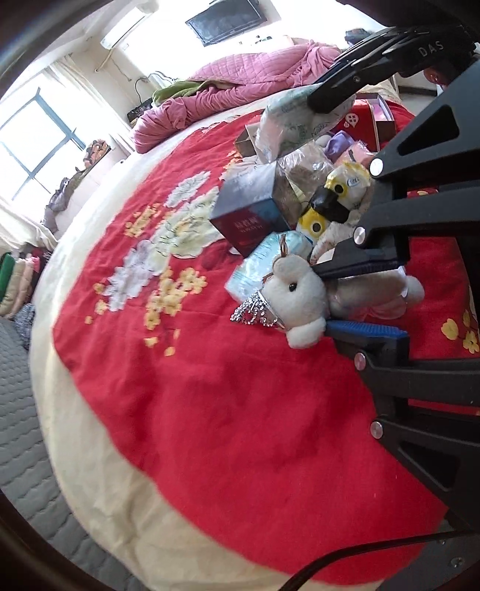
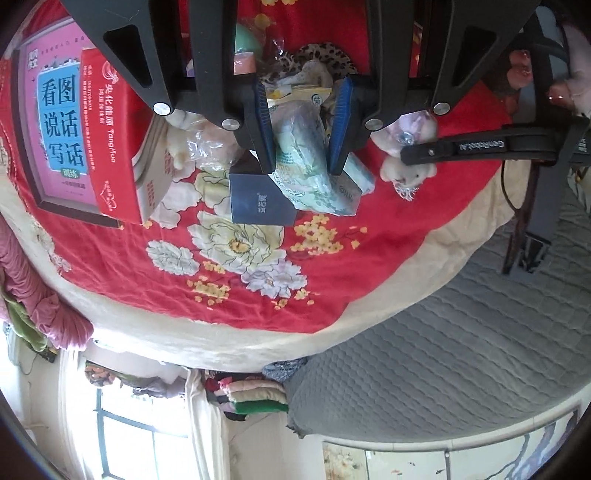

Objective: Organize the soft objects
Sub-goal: 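Carry the teddy bear and the wrapped pack over the pink book tray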

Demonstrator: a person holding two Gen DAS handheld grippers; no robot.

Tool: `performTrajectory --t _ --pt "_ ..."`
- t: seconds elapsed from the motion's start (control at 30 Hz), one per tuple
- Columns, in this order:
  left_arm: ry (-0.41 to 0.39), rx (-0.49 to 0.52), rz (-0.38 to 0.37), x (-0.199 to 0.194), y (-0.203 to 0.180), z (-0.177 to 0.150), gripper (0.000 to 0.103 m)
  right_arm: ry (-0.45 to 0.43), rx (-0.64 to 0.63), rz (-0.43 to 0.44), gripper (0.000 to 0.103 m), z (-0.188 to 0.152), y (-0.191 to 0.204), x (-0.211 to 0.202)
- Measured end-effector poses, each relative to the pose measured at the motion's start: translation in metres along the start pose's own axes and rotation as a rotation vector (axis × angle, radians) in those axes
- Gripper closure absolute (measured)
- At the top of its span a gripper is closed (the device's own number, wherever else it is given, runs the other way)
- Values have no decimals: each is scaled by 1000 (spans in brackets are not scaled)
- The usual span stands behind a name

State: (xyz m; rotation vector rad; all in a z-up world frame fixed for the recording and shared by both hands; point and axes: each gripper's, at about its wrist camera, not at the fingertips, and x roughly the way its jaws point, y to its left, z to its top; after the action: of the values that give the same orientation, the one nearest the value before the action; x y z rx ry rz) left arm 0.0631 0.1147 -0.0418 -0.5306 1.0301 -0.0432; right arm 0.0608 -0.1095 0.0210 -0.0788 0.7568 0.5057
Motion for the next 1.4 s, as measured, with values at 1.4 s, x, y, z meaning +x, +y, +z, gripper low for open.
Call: performTrajectory --t 1.4 --pt "17 604 -187 25 -335 -55 80 -196 447 -442 81 -84 -236 -169"
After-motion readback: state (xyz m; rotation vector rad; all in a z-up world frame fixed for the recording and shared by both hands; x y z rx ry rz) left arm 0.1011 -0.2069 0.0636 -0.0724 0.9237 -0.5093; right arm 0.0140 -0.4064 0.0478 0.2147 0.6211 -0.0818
